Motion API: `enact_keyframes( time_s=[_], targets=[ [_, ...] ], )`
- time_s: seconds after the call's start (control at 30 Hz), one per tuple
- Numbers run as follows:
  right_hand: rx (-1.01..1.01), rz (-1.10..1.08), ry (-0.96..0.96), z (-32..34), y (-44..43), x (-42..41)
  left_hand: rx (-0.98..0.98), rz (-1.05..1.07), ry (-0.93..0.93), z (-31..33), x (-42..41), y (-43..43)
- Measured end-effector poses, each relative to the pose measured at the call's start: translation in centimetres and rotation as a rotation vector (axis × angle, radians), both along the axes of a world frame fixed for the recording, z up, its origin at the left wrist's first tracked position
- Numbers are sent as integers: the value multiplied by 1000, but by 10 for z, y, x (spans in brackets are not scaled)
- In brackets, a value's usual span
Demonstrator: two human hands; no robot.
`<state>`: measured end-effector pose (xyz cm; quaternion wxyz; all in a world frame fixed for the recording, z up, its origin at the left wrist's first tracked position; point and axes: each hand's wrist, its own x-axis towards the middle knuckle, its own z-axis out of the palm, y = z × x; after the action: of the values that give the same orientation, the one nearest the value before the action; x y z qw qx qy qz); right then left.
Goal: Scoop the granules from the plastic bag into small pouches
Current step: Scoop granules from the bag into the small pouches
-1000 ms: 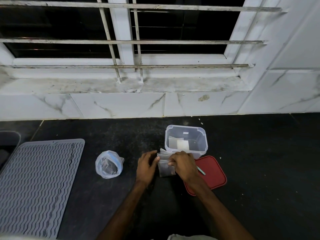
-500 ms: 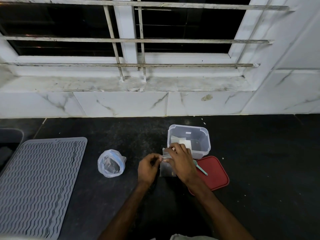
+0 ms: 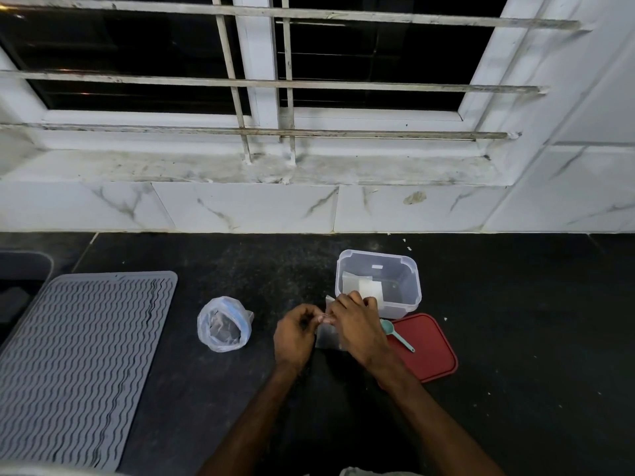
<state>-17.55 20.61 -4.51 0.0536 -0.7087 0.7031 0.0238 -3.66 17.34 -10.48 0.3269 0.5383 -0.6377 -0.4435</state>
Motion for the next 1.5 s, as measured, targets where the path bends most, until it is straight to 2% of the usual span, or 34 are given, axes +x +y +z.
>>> enact_keyframes(
  time_s=[0.2,0.27,0.5,0.67,0.83,1.03,1.13,1.33,1.5],
  targets=[
    [-43,-16,71,3,-1,-1,-24,-30,-60,-2,-8,1],
    [-42,-23,30,3,-2,0,-25,-24,-68,-1,-8,1],
    [-117,-69,-102,-6,8,-17,32,75,86,-5,-2,-3],
    [-36,-131,-95,-10,7,-27,49,52,80,0,-13,-4],
    [-104,-156,-64,-13,5,-31,95,45,84,-4,-20,-13],
    [-326,-332,-305,-12,-13,-56,90,-23,34,-4,-15,-22],
    [-215,-372,-285,-19,-41,-80,95,-93,31,0,-13,-26],
    [166,-286,-489,-37,-77,-101,22,-90,-71,7,-10,-34],
    [301,-222,-348,-39,-88,-100,89,-35,-161,8,-6,-31]
  ],
)
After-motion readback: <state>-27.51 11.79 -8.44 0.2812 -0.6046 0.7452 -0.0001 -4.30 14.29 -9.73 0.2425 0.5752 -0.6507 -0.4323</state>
